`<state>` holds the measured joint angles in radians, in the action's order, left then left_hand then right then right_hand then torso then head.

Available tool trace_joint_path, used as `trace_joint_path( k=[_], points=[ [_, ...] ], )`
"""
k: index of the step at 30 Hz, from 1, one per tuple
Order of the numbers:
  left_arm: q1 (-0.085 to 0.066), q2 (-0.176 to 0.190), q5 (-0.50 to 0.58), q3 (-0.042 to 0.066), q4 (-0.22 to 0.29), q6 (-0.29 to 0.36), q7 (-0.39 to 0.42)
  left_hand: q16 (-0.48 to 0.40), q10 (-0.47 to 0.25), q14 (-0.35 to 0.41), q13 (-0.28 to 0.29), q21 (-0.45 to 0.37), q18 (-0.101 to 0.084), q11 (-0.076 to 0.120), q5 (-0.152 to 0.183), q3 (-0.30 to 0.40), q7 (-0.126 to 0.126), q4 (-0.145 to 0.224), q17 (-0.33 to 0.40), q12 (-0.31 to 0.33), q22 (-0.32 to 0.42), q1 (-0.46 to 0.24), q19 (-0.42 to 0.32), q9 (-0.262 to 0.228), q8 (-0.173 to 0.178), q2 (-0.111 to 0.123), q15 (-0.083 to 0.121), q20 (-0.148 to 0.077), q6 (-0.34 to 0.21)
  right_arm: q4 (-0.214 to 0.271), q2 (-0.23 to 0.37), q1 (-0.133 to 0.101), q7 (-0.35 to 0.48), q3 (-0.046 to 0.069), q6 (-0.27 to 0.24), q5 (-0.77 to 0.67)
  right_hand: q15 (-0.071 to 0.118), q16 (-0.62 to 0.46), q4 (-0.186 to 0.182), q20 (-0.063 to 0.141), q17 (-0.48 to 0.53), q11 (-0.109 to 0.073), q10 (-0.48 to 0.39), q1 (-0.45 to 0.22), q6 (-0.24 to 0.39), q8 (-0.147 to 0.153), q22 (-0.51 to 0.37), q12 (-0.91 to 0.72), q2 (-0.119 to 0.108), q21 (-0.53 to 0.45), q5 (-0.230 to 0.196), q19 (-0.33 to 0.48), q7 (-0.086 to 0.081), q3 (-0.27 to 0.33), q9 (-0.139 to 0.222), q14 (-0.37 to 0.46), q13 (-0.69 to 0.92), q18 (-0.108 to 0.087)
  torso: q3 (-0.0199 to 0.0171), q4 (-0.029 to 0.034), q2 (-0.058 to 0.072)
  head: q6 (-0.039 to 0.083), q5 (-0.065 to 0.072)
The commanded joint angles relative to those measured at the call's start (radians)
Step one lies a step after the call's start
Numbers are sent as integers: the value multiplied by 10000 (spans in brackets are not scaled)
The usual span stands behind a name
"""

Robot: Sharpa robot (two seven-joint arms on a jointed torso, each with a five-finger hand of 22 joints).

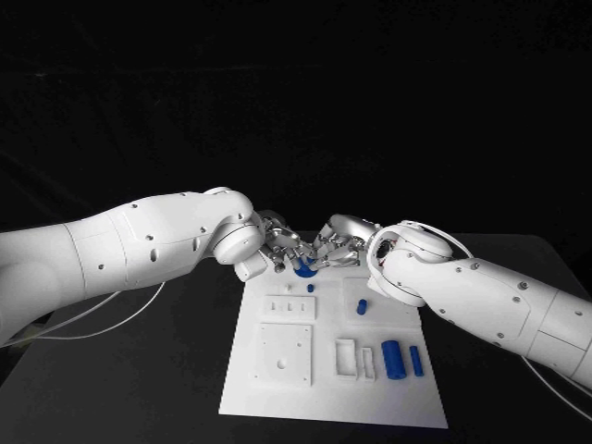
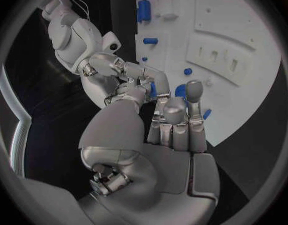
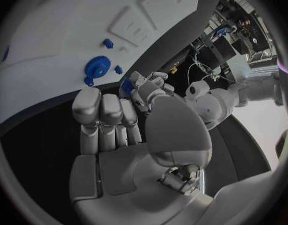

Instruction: Assemble the parts on the task board

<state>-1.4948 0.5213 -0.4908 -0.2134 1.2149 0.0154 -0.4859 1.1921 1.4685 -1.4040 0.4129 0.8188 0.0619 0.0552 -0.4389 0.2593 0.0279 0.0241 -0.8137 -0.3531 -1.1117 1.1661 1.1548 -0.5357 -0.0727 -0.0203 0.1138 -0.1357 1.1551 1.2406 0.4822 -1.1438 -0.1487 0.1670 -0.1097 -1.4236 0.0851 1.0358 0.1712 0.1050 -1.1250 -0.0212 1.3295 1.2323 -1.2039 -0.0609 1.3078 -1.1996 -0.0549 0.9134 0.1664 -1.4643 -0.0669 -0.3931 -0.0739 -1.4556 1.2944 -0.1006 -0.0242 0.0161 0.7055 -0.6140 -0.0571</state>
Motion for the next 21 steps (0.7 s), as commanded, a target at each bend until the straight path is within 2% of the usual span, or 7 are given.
trace_joint_path(
  k=[1, 12, 14, 16, 17, 19, 21],
  points=[
    [7, -34, 59, 3, -3, 61, 104, 61, 373, 2, -14, -95, -65, 80, -37, 1106, -135, 1033, -35, -88, -46, -124, 60, -2221, 20, 47, 46, -2, 220, 13, -19, -4, 71, 0, 134, -61, 57, -61, -33, 48, 7, -33, -69, -14, -55, -21, 38, 30, 32, -72, 43, -615, 44, 29, -430, -9, -35, -75, 1, -4, -2, -12, -4],
    [28, -25, -173, 3, 95, 39, 194, 425, 434, -197, -23, -224, -152, 175, -1004, 1330, -326, 1109, -512, -601, -282, -400, 195, -3372, -52, 430, 165, -121, 652, 21, 123, -3, 219, -7, -182, 233, -108, -253, -454, -88, 126, 193, -356, -209, 1211, -25, -73, 425, -501, -289, 574, -598, -324, 944, -17, 24, -357, -159, -3, -3, -4, -11, -10],
    [33, -23, -211, 3, 98, 88, 205, 461, 440, -229, -79, -257, -162, 189, -1116, 1412, -338, 1138, -566, -702, -357, -436, 232, -3588, 19, 481, 177, -135, 705, 73, 189, -4, 298, -8, -232, 289, -165, -396, -645, -158, 227, 259, -486, -92, 1641, -26, -150, 595, -553, -453, 689, -585, -447, 1496, 55, 47, -525, -216, -4, -9, -3, -21, -9],
    [36, -20, -252, 2, 99, 91, 204, 487, 442, -256, -86, -263, -162, 197, -1210, 1428, -348, 1156, -602, -771, -387, -451, 257, -3642, 27, 516, 188, -145, 735, 164, 274, -3, 359, -8, -263, 317, -235, -591, -730, -211, 363, 371, -643, -82, 2584, -13, -237, 772, -673, -669, 266, -541, -574, 1873, 119, 135, -669, -251, -3, -8, -3, -25, 1],
    [38, -15, -283, 2, 103, 89, 201, 505, 444, -273, -94, -270, -163, 206, -1272, 1445, -356, 1172, -627, -819, -409, -458, 270, -3681, 28, 537, 193, -151, 760, 248, 345, 0, 391, -8, -268, 329, -279, -699, -978, -273, 440, 439, -732, 59, 3879, 53, -303, 836, -690, -822, -305, -540, -653, 2382, 192, 161, -762, -302, -3, -6, -4, -31, 7],
    [41, -6, -340, 2, 111, 89, 189, 514, 449, -293, -123, -292, -173, 218, -1324, 1467, -370, 1208, -640, -905, -454, -471, 290, -3732, 46, 580, 209, -166, 806, 419, 498, 8, 433, -9, -257, 345, -343, -855, -1593, -353, 529, 491, -886, 401, 4264, 67, -392, 902, -839, -1070, -478, -528, -700, 3012, 200, 231, -921, -370, -7, -3, -5, 17, 21],
    [45, 12, -428, 1, 129, 99, 162, 529, 453, -311, -154, -310, -177, 223, -1344, 1479, -371, 1227, -663, -955, -488, -484, 307, -3742, 55, 598, 215, -174, 831, 724, 804, 24, 471, -9, -240, 363, -368, -1031, -2236, -377, 601, 522, -1045, 734, 4565, 87, -457, 986, -1103, -1325, -203, -517, -736, 3341, 215, 300, -1100, -392, -8, 2, -7, 23, 20]
  ],
)
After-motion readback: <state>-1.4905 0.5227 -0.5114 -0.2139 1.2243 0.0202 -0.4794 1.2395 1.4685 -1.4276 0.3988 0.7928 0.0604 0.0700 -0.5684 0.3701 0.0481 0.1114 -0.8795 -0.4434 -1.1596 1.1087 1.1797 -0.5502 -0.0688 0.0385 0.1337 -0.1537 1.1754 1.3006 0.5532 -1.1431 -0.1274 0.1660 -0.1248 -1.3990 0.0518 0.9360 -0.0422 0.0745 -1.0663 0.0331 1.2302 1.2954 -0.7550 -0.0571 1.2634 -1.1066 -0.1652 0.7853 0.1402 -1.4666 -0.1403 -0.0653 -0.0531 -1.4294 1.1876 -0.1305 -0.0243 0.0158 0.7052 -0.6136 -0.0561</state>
